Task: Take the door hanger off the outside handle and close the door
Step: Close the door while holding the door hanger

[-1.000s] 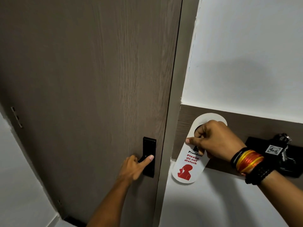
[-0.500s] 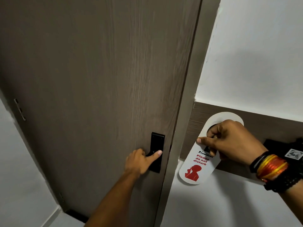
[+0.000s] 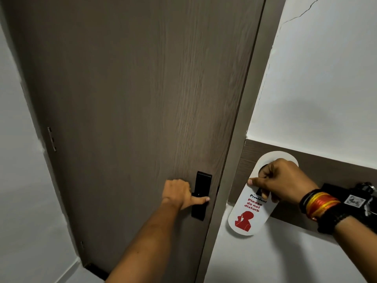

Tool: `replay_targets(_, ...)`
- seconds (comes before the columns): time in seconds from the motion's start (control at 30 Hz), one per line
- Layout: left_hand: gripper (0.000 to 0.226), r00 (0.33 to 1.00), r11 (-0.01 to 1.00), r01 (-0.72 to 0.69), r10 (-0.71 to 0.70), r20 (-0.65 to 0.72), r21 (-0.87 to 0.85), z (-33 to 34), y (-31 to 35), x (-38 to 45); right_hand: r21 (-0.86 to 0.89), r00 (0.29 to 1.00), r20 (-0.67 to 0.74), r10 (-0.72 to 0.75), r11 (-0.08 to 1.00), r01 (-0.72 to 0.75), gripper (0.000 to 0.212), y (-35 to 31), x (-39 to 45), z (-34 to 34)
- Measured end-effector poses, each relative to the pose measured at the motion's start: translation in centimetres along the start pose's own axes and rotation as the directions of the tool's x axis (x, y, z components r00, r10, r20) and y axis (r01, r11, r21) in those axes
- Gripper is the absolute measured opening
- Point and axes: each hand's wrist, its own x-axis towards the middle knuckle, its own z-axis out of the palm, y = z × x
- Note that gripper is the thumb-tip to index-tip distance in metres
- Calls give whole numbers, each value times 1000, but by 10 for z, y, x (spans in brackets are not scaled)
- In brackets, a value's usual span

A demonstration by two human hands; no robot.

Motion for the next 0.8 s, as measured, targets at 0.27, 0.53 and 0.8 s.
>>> replay_targets(0.27, 88, 999, 977, 27, -34, 30, 212, -25, 19, -31, -48, 1000, -11, 21, 999, -22, 35, -1, -1, 2)
replay_targets(0.53, 28, 960, 698, -250, 270, -77, -671, -68, 38, -72, -207, 989, -122, -79, 977, 52, 45, -21, -14, 6)
replay_targets(0.8, 28, 939, 238, -232, 310, -153, -943, -107, 40, -97, -81, 941, -275, -197, 980, 182, 29, -67, -58, -13)
